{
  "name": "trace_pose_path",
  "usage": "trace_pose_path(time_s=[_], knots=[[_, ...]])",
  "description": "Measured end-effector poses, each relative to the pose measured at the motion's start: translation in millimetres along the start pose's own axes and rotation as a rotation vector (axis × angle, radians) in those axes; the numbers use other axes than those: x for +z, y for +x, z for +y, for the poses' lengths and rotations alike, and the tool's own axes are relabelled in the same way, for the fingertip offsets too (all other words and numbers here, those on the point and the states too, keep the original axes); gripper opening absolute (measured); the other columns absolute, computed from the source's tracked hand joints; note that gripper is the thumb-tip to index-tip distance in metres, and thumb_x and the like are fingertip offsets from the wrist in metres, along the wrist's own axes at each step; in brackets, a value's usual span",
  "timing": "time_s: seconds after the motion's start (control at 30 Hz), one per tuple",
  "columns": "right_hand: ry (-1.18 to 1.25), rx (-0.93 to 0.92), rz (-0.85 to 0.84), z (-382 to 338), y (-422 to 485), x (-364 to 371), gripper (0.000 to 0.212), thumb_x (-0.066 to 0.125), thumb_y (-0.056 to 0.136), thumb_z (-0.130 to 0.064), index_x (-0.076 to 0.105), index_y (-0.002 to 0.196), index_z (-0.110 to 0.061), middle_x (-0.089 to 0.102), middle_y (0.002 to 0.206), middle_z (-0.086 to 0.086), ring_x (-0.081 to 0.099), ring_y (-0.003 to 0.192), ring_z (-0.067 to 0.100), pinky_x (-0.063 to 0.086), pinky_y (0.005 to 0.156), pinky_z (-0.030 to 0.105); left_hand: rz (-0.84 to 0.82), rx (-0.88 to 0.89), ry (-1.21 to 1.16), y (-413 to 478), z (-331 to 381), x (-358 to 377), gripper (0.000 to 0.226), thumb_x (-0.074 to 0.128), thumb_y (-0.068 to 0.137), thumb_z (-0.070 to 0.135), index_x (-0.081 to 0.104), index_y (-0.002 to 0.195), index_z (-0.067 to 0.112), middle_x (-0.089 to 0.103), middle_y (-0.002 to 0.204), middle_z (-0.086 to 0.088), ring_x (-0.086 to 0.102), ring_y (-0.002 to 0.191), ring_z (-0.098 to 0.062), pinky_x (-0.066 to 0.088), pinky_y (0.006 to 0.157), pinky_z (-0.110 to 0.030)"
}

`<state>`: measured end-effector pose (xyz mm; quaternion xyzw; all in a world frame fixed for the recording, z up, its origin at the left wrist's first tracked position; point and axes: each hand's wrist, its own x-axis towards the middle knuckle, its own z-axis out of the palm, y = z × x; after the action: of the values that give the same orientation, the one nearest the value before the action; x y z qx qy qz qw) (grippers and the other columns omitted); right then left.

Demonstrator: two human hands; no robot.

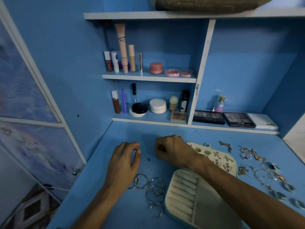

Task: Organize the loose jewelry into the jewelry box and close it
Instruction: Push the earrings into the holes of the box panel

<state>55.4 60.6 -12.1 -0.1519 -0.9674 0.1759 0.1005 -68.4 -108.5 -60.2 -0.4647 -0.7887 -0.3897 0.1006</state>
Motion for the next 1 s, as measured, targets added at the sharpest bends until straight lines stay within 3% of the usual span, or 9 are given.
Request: trace_pose_path(time_s=[0.13,0.23,0.4,0.53,0.73,0.83,1.0], knots=[[0.199,0.042,0.111,14,-20,-20,0.013,0.070,0.075,-0.009,0.068,0.084,-0.018,0.065,0.072,-0.013,0.059,0.065,0.003,0.049,0.068,0.018,-0.044,0.054,-0.033,12,26,6,0.018,0.065,0.096,0.020,0.066,0.113,0.021,0.062,0.104,0.012,0.056,0.098,-0.011,0.038,0.080,-0.015],[0.243,0.078,0.176,23,-41,-39,0.015,0.071,0.079,-0.005,0.073,0.088,-0.018,0.069,0.074,-0.013,0.061,0.068,-0.003,0.044,0.069,0.007,-0.106,0.119,-0.081,24,51,15,0.018,0.059,0.099,0.029,0.066,0.113,0.022,0.062,0.106,0.013,0.056,0.100,-0.010,0.043,0.084,-0.021],[0.311,0.216,0.262,54,-92,-66,0.017,0.076,0.085,-0.013,0.074,0.088,-0.029,0.069,0.069,-0.021,0.065,0.067,-0.001,0.050,0.070,0.014,-0.272,0.236,-0.084,38,96,45,0.041,0.042,0.096,0.047,0.066,0.112,0.019,0.061,0.107,0.006,0.057,0.104,-0.018,0.049,0.087,-0.035],[0.340,0.270,0.306,75,-140,-75,0.014,0.079,0.084,-0.010,0.076,0.087,-0.024,0.069,0.068,-0.021,0.064,0.065,-0.002,0.044,0.065,0.007,-0.345,0.318,-0.039,41,126,71,0.033,0.047,0.096,0.036,0.066,0.114,0.017,0.060,0.109,0.001,0.054,0.102,-0.024,0.049,0.087,-0.044],[0.347,0.286,0.255,89,-176,-71,0.015,0.077,0.086,-0.009,0.079,0.093,-0.021,0.076,0.089,-0.014,0.068,0.083,-0.002,0.046,0.075,0.007,-0.446,0.427,0.047,44,158,102,0.035,0.046,0.098,0.024,0.066,0.126,0.019,0.061,0.122,0.002,0.053,0.110,-0.026,0.045,0.093,-0.046],[0.382,0.291,0.224,90,-179,-70,0.016,0.078,0.085,-0.008,0.078,0.092,-0.022,0.076,0.089,-0.008,0.068,0.081,0.000,0.046,0.074,0.009,-0.504,0.430,0.119,48,159,107,0.040,0.049,0.098,0.016,0.060,0.136,0.022,0.060,0.133,0.003,0.051,0.119,-0.025,0.037,0.102,-0.040],[0.327,0.265,0.170,91,-178,-68,0.016,0.080,0.083,-0.010,0.080,0.092,-0.024,0.076,0.090,-0.017,0.069,0.083,0.004,0.052,0.079,0.015,-0.548,0.371,0.198,54,152,106,0.045,0.044,0.100,0.013,0.052,0.143,0.026,0.056,0.137,0.003,0.050,0.121,-0.023,0.037,0.104,-0.039]])
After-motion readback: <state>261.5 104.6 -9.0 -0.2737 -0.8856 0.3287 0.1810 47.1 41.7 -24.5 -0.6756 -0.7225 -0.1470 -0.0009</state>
